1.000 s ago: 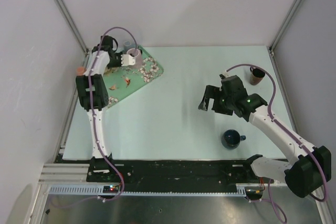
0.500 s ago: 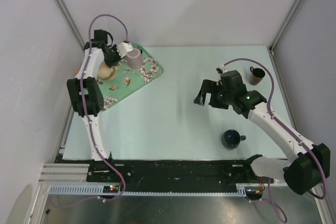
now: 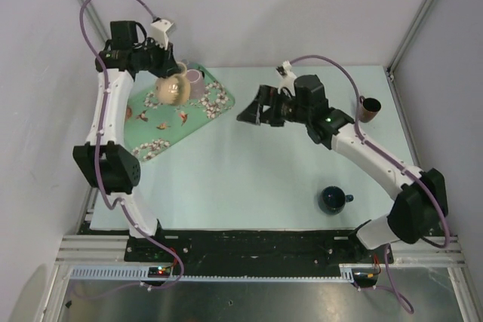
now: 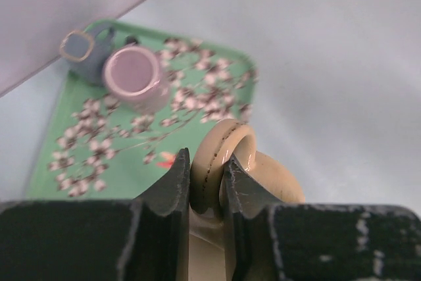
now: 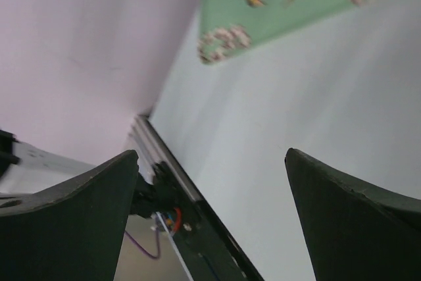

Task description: Turn the mug right side up

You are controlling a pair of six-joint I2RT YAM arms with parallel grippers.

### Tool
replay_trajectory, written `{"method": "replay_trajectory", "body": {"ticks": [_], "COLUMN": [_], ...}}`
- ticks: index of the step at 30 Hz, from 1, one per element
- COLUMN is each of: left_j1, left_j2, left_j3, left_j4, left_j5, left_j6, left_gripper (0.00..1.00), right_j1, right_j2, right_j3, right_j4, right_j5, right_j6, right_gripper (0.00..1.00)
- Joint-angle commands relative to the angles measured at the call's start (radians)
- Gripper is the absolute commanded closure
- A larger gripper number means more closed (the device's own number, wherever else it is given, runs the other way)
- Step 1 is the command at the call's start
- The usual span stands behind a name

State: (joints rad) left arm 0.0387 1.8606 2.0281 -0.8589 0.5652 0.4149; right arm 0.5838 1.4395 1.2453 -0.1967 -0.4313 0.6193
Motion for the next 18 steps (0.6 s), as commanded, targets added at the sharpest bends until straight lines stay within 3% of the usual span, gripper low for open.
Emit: {"method": "replay_trajectory", "body": {"ticks": [1,10,18], "left_j1": [-0.072,-0.142,-0.147], "left_j2": [-0.122,-0.137,-0.125], "left_j3": [0.041,0.097,0.153], "left_j4": [0.041,0.042,0.054], "left_j5": [0.151,0.256,0.3], "left_j6": [-0.253,-0.415,-0.457], "left_gripper": [1.0,1.0,1.0], "right_j1": [0.025,0.082,0.079], "right_j2": [0.088,0.307,0.328], "right_j3": [0.113,0.346,0.347], "right_j4": [0.328,0.508,0.485], "right_j5": [-0.126,-0.212,-0.201], "right_j6": [0.139,0.291,0.302], "right_gripper": [0.0,0.03,0.04]}}
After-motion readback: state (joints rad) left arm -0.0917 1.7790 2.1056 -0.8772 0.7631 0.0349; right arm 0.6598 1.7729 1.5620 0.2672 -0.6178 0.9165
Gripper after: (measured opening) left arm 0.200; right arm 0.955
